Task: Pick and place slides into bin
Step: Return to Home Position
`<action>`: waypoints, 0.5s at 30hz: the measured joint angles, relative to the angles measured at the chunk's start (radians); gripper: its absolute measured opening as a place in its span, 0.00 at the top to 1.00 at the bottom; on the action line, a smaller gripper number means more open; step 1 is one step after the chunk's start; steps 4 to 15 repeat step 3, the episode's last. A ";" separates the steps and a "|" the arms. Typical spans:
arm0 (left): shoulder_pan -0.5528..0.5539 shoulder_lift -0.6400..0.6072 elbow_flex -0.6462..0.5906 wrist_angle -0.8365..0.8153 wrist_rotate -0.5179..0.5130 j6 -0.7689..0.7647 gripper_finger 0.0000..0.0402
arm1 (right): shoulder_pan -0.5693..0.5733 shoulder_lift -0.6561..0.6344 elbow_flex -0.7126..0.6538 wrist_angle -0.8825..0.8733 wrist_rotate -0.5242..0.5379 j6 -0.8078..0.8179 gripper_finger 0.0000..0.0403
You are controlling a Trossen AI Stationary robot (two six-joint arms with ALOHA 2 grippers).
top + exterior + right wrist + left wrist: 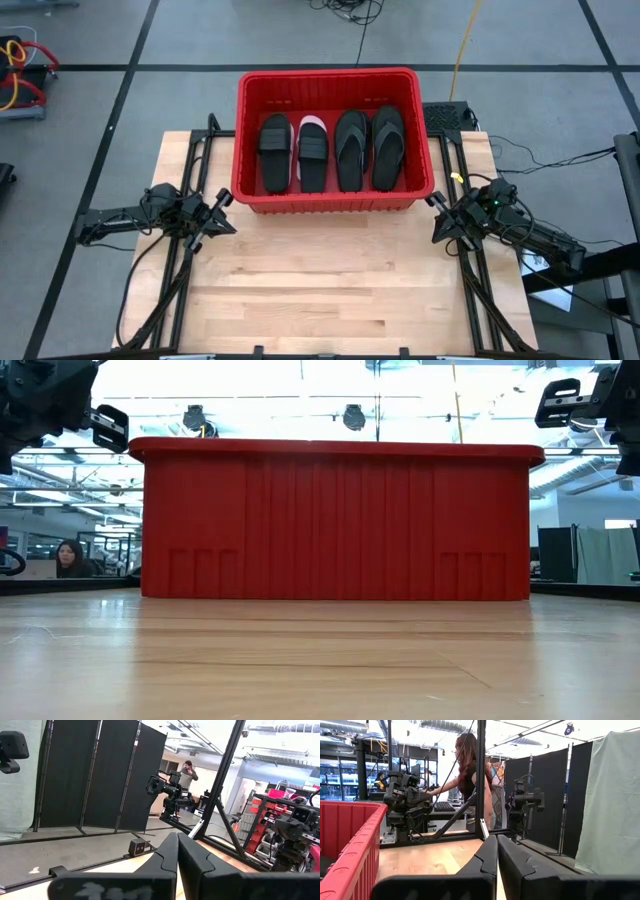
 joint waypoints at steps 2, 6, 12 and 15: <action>0.000 0.000 0.000 0.000 0.000 0.000 0.99 | 0.000 0.000 0.000 0.000 0.000 0.000 1.00; 0.000 0.000 0.000 0.000 0.000 0.000 0.99 | 0.000 0.000 0.000 0.000 0.000 0.000 1.00; 0.000 0.000 0.000 0.000 0.000 0.000 0.99 | 0.000 0.000 0.000 0.000 0.000 0.000 1.00; 0.000 0.000 0.000 0.000 0.000 0.000 0.99 | 0.000 0.000 0.000 0.000 0.000 0.000 1.00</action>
